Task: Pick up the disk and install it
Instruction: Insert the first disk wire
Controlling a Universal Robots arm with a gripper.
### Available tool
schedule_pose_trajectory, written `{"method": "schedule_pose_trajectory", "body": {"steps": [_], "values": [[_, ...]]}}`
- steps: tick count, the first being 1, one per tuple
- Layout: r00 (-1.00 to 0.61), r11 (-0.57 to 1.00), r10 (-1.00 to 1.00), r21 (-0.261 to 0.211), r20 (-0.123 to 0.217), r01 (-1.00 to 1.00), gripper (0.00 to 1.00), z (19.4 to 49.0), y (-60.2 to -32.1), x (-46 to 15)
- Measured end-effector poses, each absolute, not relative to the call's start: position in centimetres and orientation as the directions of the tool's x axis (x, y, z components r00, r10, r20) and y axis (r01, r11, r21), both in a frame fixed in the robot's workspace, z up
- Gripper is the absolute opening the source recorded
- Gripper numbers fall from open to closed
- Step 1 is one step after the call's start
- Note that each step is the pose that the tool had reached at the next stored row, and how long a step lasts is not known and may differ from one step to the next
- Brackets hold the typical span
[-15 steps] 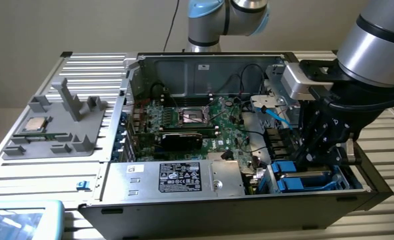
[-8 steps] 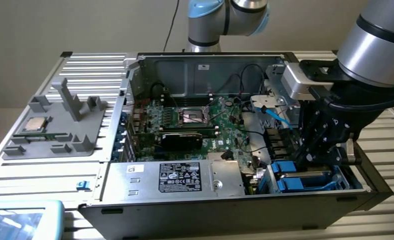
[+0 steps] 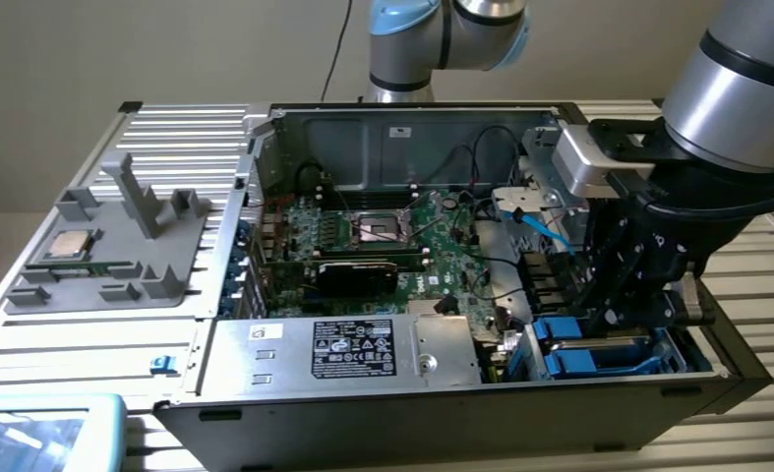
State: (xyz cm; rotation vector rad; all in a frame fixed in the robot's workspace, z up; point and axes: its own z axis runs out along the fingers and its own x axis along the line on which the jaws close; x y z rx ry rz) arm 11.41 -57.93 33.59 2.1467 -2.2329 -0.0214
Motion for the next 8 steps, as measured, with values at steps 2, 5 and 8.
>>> {"method": "schedule_pose_trajectory", "body": {"steps": [2, 5, 8], "values": [[-0.039, 0.04, -0.999, 0.04, 0.025, -0.998, 0.3, 33.7, -57.9, 11.4], [-0.039, 0.04, -0.999, 0.04, 0.033, -0.998, 0.3, 34.5, -57.9, 11.5], [-0.039, 0.041, -0.998, 0.04, 0.043, -0.998, 0.3, 35.2, -57.9, 11.5]]}}
